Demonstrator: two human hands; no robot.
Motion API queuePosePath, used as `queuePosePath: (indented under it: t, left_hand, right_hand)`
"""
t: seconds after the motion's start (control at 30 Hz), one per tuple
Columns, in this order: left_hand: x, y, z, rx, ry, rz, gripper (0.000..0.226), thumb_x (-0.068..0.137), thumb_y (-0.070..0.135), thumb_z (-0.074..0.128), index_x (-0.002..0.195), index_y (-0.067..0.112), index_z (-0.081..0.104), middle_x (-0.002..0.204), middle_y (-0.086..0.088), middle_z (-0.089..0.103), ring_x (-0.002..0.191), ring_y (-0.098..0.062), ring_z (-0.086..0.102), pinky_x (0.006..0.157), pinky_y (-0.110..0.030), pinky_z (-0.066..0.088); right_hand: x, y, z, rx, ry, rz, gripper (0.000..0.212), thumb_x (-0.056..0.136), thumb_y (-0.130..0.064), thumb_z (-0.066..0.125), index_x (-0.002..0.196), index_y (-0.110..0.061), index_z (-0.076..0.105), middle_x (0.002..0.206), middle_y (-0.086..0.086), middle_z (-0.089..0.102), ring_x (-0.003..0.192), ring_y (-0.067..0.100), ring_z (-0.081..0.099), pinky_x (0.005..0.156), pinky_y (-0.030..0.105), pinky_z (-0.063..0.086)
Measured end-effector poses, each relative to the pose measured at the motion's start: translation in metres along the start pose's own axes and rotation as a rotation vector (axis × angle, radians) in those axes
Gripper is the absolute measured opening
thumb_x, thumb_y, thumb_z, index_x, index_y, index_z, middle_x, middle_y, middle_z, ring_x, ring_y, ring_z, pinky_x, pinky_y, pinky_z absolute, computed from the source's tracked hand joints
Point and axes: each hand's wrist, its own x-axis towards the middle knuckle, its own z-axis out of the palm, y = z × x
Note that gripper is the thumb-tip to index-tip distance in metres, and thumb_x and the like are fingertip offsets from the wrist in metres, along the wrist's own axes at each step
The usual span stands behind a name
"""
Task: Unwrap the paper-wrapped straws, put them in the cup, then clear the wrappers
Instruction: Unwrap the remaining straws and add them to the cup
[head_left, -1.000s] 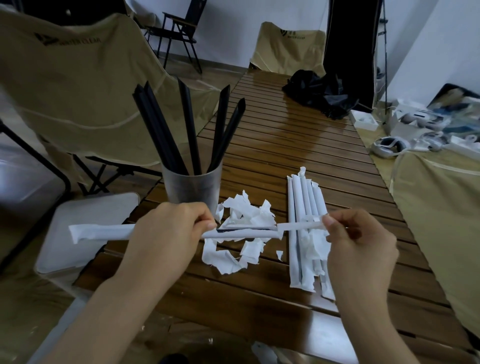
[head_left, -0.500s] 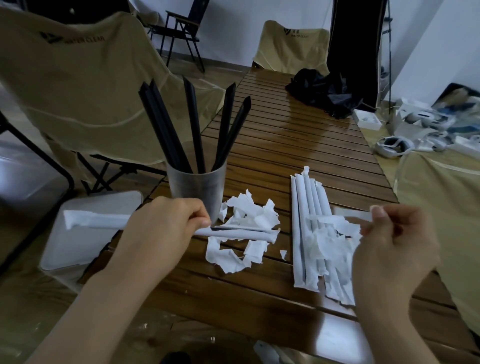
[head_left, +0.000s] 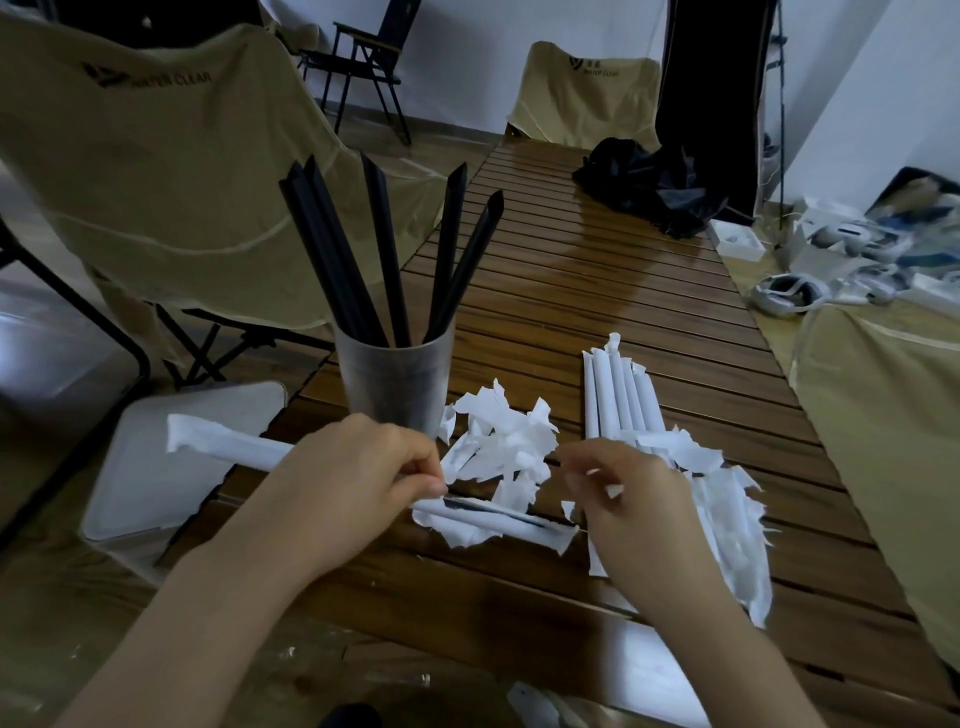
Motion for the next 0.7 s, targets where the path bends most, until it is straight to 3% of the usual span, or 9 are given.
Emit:
queuePosePath:
  t: [0.07, 0.2, 0.37, 0.5, 0.57, 0.7]
  left_hand:
    - [0.0, 0.002, 0.001, -0.003, 0.001, 0.036, 0.011, 0.09, 0.043, 0.057, 0.093, 0.039, 0.067, 0.086, 0.02, 0.066, 0.085, 0.004, 0.059, 0.079, -0.023, 0.051]
    - [0.002, 0.006, 0.001, 0.008, 0.054, 0.12, 0.013, 0.091, 0.043, 0.054, 0.095, 0.039, 0.066, 0.086, 0.019, 0.067, 0.084, 0.003, 0.059, 0.077, -0.021, 0.05]
    - [0.002, 0.008, -0.001, 0.059, 0.128, 0.216, 0.015, 0.089, 0.043, 0.054, 0.088, 0.036, 0.067, 0.08, 0.018, 0.067, 0.076, 0.003, 0.057, 0.065, -0.008, 0.038]
    - [0.003, 0.011, 0.0, -0.001, 0.086, 0.198, 0.017, 0.09, 0.046, 0.052, 0.095, 0.038, 0.065, 0.085, 0.021, 0.067, 0.081, 0.005, 0.059, 0.071, -0.016, 0.049]
    - [0.002, 0.01, 0.0, -0.03, 0.052, 0.149, 0.024, 0.09, 0.053, 0.048, 0.102, 0.041, 0.064, 0.086, 0.022, 0.067, 0.08, 0.007, 0.059, 0.07, -0.015, 0.048]
    - [0.002, 0.008, 0.002, -0.033, -0.017, 0.104, 0.035, 0.086, 0.06, 0.044, 0.097, 0.038, 0.07, 0.068, 0.017, 0.061, 0.07, 0.006, 0.056, 0.057, -0.01, 0.036]
  right_hand:
    - [-0.001, -0.006, -0.004, 0.015, -0.077, -0.087, 0.019, 0.088, -0.019, 0.064, 0.101, -0.031, 0.07, 0.092, -0.016, 0.066, 0.077, -0.006, 0.058, 0.065, 0.002, 0.04]
    - [-0.002, -0.013, 0.001, -0.091, -0.245, -0.195, 0.013, 0.086, -0.021, 0.067, 0.093, -0.029, 0.074, 0.086, -0.02, 0.062, 0.08, -0.001, 0.058, 0.068, 0.004, 0.039]
    - [-0.002, -0.014, 0.001, -0.057, -0.223, -0.181, 0.024, 0.089, -0.014, 0.063, 0.076, -0.034, 0.066, 0.077, -0.019, 0.061, 0.073, -0.001, 0.055, 0.066, 0.005, 0.039]
    - [-0.005, -0.016, 0.001, -0.123, -0.148, -0.251, 0.02, 0.091, -0.01, 0.059, 0.078, -0.026, 0.061, 0.075, -0.019, 0.053, 0.067, -0.001, 0.05, 0.062, 0.006, 0.038]
    - [-0.006, -0.015, 0.001, -0.122, -0.077, -0.301, 0.02, 0.089, -0.008, 0.058, 0.078, -0.024, 0.058, 0.076, -0.017, 0.054, 0.072, 0.002, 0.051, 0.064, 0.007, 0.038]
    - [-0.006, -0.015, -0.002, -0.086, -0.05, -0.344, 0.015, 0.087, -0.013, 0.062, 0.079, -0.025, 0.059, 0.079, -0.018, 0.056, 0.081, 0.002, 0.053, 0.068, 0.006, 0.04]
